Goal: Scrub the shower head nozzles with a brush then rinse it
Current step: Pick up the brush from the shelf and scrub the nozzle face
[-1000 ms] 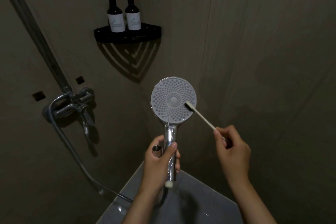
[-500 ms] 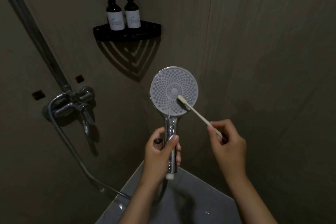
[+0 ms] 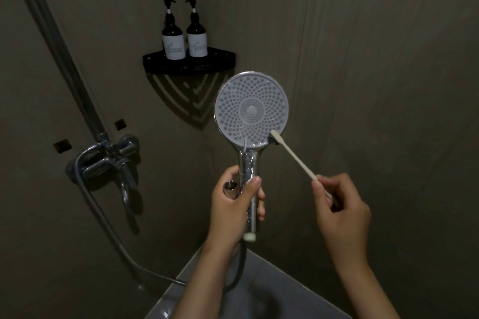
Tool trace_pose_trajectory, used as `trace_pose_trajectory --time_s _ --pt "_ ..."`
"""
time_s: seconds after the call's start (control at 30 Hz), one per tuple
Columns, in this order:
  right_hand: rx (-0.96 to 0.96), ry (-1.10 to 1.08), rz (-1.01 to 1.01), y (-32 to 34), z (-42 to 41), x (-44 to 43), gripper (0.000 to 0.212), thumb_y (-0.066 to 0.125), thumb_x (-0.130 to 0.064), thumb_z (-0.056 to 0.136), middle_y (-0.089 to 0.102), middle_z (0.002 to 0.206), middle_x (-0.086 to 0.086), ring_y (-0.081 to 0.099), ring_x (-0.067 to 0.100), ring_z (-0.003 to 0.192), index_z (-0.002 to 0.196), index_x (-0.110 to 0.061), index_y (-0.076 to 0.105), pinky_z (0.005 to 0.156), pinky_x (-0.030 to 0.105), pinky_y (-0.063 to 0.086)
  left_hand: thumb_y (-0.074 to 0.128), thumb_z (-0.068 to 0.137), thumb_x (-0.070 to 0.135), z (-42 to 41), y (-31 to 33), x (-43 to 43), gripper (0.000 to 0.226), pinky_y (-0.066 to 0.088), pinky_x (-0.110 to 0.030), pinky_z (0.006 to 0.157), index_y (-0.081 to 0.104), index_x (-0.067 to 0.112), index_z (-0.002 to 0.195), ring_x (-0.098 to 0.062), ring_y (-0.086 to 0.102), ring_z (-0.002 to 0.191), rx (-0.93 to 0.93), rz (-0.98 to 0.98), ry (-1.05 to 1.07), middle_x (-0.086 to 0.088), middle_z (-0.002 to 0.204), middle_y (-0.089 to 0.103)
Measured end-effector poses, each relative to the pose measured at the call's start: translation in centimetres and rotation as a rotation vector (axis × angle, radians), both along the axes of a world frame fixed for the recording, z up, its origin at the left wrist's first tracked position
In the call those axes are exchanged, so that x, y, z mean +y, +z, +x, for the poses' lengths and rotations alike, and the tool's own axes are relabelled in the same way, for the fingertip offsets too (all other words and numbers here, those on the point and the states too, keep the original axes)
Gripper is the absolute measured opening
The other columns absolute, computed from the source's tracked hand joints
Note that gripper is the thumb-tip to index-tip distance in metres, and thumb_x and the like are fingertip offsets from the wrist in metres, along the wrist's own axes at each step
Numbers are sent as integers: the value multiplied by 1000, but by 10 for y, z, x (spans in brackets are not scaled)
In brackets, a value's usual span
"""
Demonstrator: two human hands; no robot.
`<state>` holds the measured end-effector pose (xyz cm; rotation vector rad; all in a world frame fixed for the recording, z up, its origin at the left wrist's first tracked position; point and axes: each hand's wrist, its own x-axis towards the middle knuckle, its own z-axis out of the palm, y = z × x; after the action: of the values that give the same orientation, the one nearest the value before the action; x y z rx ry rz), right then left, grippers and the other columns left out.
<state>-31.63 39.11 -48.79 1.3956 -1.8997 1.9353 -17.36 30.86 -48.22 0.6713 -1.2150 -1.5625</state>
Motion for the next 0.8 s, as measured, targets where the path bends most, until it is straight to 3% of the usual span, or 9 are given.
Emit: trace_pose_trajectory --time_s 0.13,0.27,0.4,0.53,0.8 --pt "31 3 -16 21 0 -6 7 63 -22 87 63 71 -10 60 10 65 82 -18 60 55 28 49 63 84 13 1 -5 3 14 42 -26 42 55 9 95 -21 50 42 -13 -9 7 -13 62 56" --pt "105 -34 37 23 0 -15 9 58 -34 84 65 68 -6 61 8 59 82 -26 55 55 31 51 65 82 14 3 -6 4 22 42 -27 42 54 6 99 -22 49 43 -3 8 10 -14 63 56" --pt "72 81 112 7 5 -10 9 63 -28 84 66 69 -2 59 12 57 79 -29 55 52 35 50 67 75 21 6 -3 3 24 43 -27 42 56 11 93 -21 49 43 44 6 35 -12 62 56" --pt "72 139 146 1 13 -9 15 67 -18 84 68 72 -6 56 9 55 79 -28 57 52 28 46 64 81 12 12 0 0 20 43 -26 41 55 9 98 -21 49 42 70 22 78 -12 61 55" --pt "43 121 34 21 19 -9 9 59 -35 83 64 70 -6 58 11 59 79 -28 56 54 30 47 63 84 10 18 -1 3 16 42 -27 44 56 11 98 -22 49 44 23 -6 83 -13 63 56"
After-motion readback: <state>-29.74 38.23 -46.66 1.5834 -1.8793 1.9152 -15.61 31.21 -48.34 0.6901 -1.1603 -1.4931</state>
